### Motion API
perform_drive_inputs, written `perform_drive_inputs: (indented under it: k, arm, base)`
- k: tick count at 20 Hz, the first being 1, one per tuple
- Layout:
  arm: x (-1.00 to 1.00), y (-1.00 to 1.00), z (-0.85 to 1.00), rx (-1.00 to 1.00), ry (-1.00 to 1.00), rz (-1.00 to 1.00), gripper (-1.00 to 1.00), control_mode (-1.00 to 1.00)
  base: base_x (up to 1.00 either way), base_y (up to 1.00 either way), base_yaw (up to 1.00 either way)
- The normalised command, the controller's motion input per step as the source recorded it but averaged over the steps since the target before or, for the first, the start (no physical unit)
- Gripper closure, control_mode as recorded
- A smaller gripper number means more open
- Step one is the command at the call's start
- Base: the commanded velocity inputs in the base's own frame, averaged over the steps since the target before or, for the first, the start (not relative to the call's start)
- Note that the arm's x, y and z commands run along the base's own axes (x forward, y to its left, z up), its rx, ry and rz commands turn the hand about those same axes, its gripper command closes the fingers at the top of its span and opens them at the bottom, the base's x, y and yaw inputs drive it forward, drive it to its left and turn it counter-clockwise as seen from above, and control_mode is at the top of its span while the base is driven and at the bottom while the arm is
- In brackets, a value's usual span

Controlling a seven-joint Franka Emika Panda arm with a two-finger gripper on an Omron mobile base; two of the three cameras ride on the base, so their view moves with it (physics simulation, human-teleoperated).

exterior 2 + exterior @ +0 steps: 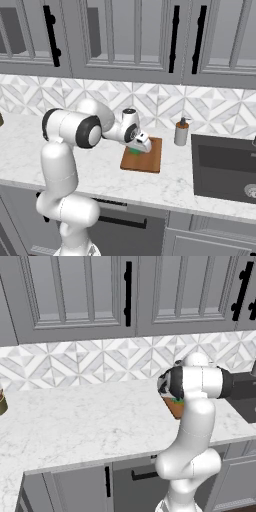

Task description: Pick up the sponge from the counter and clean the cutting board by briefly scrubbing or pressing down on the cutting board. Once finished, release the sponge.

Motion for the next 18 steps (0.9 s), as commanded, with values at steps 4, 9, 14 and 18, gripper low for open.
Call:
perform_drive_inputs:
  k: [4, 9, 14, 18]
  arm:
    - [-0.55, -0.45, 0.00, 0.00, 0.00, 0.00, 1.00, -1.00]
    - [-0.25, -0.30, 0.00, 0.00, 0.00, 0.00, 1.00, -1.00]
    - [0.00, -0.22, 0.00, 0.00, 0.01, 0.02, 1.00, -1.00]
    - [-0.01, -0.04, -0.15, 0.00, 0.06, 0.06, 1.00, -1.00]
  base:
    - [0.00, 0.00, 0.00]
    - [0.00, 0.00, 0.00]
    - [0.00, 0.00, 0.00]
    - [0.00, 0.00, 0.00]
